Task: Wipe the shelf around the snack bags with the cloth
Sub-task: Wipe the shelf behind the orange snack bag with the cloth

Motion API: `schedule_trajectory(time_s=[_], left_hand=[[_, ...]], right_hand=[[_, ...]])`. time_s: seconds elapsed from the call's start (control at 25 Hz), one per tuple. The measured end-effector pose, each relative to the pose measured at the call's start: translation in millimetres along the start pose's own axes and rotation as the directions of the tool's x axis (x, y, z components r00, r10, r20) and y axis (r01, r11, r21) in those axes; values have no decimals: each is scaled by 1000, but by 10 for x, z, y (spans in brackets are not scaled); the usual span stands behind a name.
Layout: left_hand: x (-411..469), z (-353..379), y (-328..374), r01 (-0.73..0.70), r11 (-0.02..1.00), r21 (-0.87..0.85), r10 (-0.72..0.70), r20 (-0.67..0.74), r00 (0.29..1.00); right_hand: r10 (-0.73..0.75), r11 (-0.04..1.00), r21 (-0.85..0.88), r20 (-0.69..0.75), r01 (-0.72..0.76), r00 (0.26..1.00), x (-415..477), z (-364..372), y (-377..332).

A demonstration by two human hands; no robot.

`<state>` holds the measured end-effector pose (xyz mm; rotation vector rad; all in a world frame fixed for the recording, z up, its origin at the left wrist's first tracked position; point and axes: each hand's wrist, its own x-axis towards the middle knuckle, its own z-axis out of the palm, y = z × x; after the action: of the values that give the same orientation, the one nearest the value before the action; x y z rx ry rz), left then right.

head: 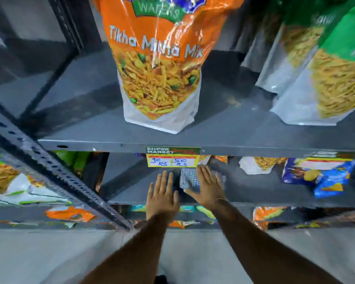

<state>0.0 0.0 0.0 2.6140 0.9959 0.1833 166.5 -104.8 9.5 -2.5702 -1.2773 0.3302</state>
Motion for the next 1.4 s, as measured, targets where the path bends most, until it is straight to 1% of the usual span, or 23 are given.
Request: schedule_trajectory(time_s=[0.04, 0.08, 0.16, 0.2, 0.28, 0.32, 0.48, 0.6, 0.72, 0.8, 0.92, 0.96, 1.0, 1.04, 1.08, 1.12, 1.16, 1.2, 1.24, 1.28, 1.32, 1.36, 1.4], left_hand=[[32, 94, -71, 4, 1000, 9, -5, 55, 998], [44, 129, -124, 32, 999, -24, -29, 121, 992], [77, 197, -255, 55, 998, -35, -51, 102, 994], [72, 246, -291, 47, 999, 13, -48, 76, 996], [8, 290, -336, 16, 999, 50, -23, 145, 989], [-11, 292, -339, 2, 1000, 22, -5, 163, 987], [-36, 189, -259, 27, 999, 46, -35, 178, 983], [-60, 165, -220, 33, 996, 79, -49, 218, 975], [-164, 136, -160, 56, 993, 101, -77, 222, 972], [-251, 96, -104, 70, 989, 127, -102, 267, 958], [-398, -13, -14, 80, 978, 194, -140, 318, 938], [-448, -49, -4, 73, 975, 208, -135, 304, 943], [-495, -80, 5, 73, 977, 199, -121, 245, 962], [-551, -147, 31, 58, 978, 200, -91, 156, 984], [-600, -200, 44, 38, 977, 209, -57, 85, 995], [-639, -264, 40, 23, 974, 225, -33, 38, 999], [-681, -351, 35, 36, 973, 228, -37, 3, 999], [-734, -423, 14, 52, 973, 224, -45, -35, 998], [-803, -541, 8, 71, 973, 218, -58, -65, 996], [-867, -662, 2, 77, 970, 229, -56, -98, 994], [-926, -766, -9, 74, 965, 252, -44, -124, 991], [-992, -885, -13, 77, 962, 263, -31, -174, 984], [-1052, -1010, -19, 85, 963, 256, -28, -219, 975]], right_hand=[[25, 1000, -1, 63, -25, 998, 55, 41, -20], [62, 998, -11, 83, -61, 995, 77, 50, -39], [78, 996, -41, 68, -75, 995, 95, 94, -36], [82, 995, -58, 64, -79, 995, 92, 132, -8], [86, 993, -83, 99, -78, 991, 69, 151, 40], [81, 992, -99, 81, -73, 993, 62, 150, 58], [82, 983, -161, -38, -87, 996, -72, 154, -13], [75, 981, -181, -5, -74, 997, -216, 193, -52], [-16, 987, -163, -6, 14, 1000, -264, 220, -37], [-36, 995, -96, -14, 35, 999, -300, 185, -44], [28, 1000, 12, 62, -28, 998, -328, -41, -116], [97, 989, 99, 93, -106, 991, -311, -133, -154], [185, 946, 242, 138, -214, 973, -304, -249, -217], [247, 851, 426, 194, -308, 949, -302, -330, -230], [288, 703, 595, 265, -391, 920, -322, -429, -261], [303, 519, 734, 320, -437, 898, -354, -512, -287], [300, 332, 817, 383, -472, 874, -425, -622, -339], [256, 150, 848, 462, -508, 849, -499, -714, -388], [186, 22, 842, 527, -539, 829, -590, -821, -463], [88, -78, 826, 563, -558, 821, -660, -895, -545], [-7, -128, 806, 582, -578, 813, -730, -990, -650], [-107, -160, 788, 585, -595, 804, -823, -1093, -789], [-172, -146, 782, 583, -606, 794, -907, -1180, -939]])
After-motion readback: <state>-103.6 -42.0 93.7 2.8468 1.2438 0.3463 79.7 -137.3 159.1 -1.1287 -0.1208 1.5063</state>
